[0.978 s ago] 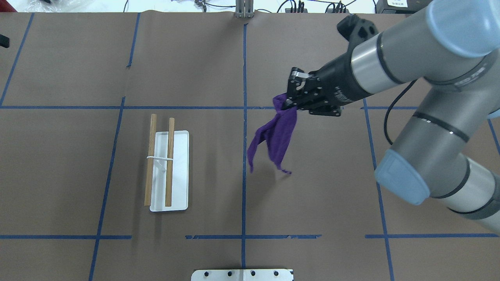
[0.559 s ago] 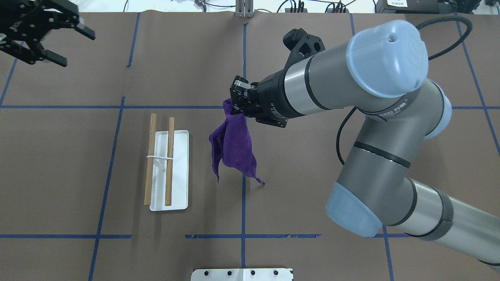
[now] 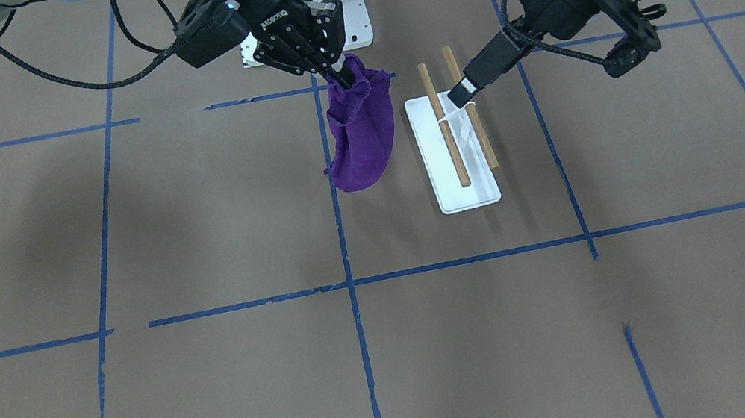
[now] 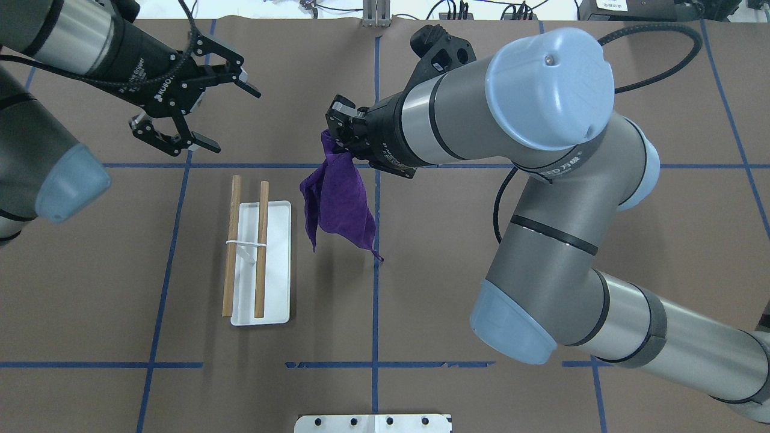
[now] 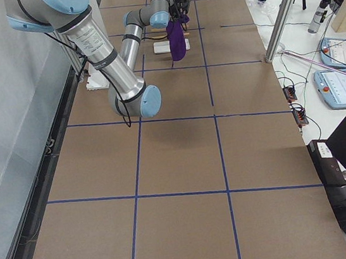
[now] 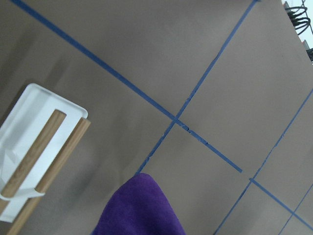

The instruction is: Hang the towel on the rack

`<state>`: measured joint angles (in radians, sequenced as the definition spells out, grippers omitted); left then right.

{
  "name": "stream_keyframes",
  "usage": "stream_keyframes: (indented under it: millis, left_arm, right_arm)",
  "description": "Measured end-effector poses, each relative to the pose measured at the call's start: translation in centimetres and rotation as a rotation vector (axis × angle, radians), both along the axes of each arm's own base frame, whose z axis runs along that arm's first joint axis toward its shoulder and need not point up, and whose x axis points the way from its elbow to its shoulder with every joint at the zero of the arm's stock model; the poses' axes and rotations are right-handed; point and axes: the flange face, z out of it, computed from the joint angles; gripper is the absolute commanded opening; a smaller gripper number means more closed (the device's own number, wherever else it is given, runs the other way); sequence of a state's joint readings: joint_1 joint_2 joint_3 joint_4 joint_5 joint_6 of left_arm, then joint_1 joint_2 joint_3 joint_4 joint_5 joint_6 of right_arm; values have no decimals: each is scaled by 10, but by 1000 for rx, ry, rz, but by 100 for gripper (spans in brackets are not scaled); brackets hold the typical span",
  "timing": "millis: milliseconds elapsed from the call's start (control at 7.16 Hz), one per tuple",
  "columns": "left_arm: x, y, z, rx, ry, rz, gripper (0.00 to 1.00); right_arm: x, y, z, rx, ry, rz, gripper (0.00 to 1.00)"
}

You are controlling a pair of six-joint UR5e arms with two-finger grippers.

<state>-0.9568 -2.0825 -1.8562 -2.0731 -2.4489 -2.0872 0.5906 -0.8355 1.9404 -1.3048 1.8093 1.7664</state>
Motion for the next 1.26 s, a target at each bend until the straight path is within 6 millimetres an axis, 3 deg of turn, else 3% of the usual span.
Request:
stream_keyframes:
  millis: [279, 559, 1118, 1257]
  left_arm:
    - [32, 3, -32, -193, 52, -61, 99]
    - [55, 7, -48, -275, 72, -84, 99]
    - [69, 9, -52, -345, 73, -84, 89]
    - [72, 10, -52, -350, 71, -79, 81]
  right_arm:
    - [9, -5, 1, 2, 20, 71, 0]
    - [15, -3, -1, 15, 25, 131, 0]
    - [6, 10, -3, 41, 27, 194, 0]
    - [6, 11, -4, 42, 25, 196, 0]
